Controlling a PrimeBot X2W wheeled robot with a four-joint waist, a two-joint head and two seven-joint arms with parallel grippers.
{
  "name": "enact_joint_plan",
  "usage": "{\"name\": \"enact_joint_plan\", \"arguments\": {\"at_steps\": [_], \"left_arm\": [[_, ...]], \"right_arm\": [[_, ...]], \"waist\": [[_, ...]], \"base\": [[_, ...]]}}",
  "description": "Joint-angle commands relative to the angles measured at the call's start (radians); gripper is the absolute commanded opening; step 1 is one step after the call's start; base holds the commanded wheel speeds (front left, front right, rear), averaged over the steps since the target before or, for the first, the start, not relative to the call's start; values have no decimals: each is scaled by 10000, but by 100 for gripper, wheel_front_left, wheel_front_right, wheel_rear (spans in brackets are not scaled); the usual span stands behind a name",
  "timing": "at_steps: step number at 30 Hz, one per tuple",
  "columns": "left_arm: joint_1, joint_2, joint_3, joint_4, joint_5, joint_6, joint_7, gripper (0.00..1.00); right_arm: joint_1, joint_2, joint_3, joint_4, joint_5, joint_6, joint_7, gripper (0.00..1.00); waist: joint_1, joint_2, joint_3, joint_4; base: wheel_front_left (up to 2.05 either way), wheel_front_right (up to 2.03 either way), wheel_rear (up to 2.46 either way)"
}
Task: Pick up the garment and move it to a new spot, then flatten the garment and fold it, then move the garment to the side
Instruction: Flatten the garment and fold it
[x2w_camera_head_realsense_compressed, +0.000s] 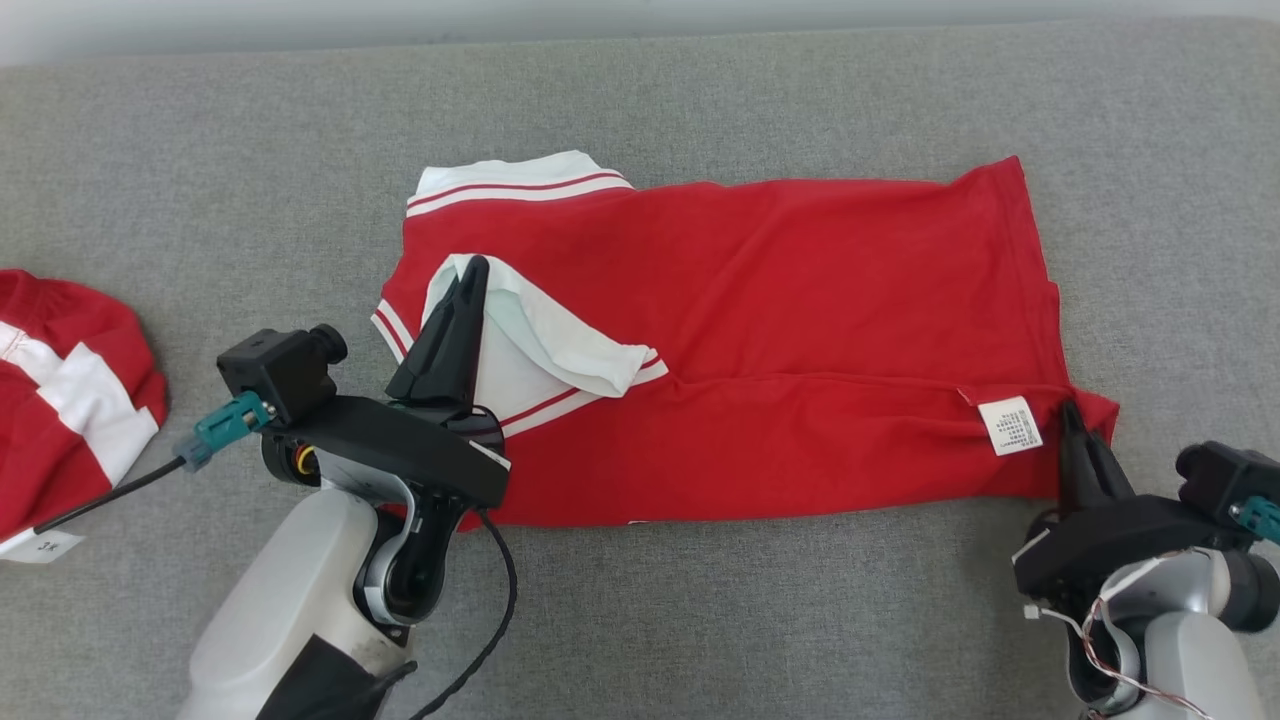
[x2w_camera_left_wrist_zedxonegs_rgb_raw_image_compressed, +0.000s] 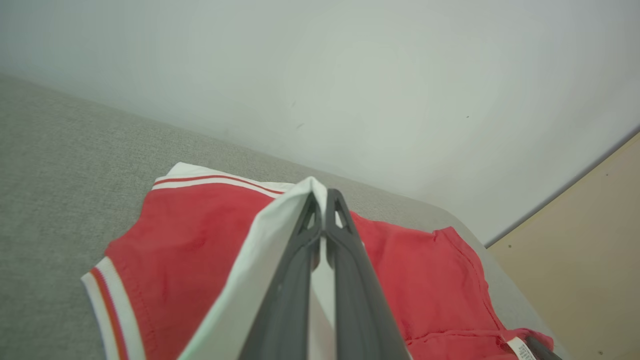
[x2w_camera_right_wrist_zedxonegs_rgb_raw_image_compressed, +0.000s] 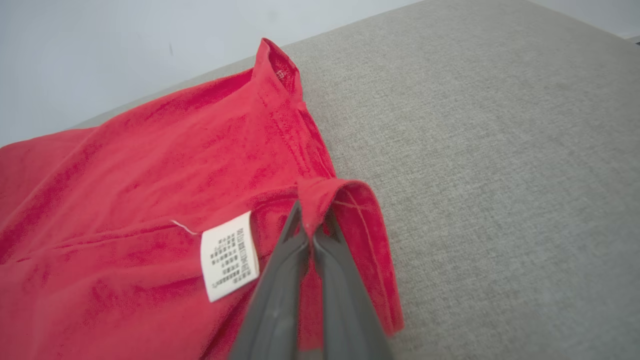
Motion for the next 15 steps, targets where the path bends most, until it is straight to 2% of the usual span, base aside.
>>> {"name": "enact_joint_plan", "arguments": {"at_steps": [1,2,3,4,5,6,15], "left_arm": [[-128,23,11,70,99,44,-25,0],[-179,39,32,156,166,109,-47,0],[-233,62,39,234,271,192,-74,0],[-268,76,69,322,395,309,-115,31],[-289,89,48,402,516,394,-129,91],[-300,90,15,488,638,473,-164,100],[441,518,-47,727,2126,1537,-284,100]], "right_arm": [[-152,48,89,7,43,-24,-102,40],[-226,47,138,22,65,-24,-190,100],[-308,46,183,41,74,-24,-284,100],[-369,46,261,72,133,-24,-358,100],[-438,46,305,102,170,-24,-441,100],[-497,46,346,114,191,-24,-532,100],[-189,35,275,-190,417,-24,-378,100]], "waist": [[0,-2,8,-6],[0,-2,13,-9],[0,-2,18,-10],[0,-2,16,-9],[0,-2,5,-8],[0,-2,-11,-6],[0,-2,-562,129]], "base": [[0,0,0],[0,0,0],[0,0,0],[0,0,0],[0,0,0],[0,0,0],[0,0,0]]}}
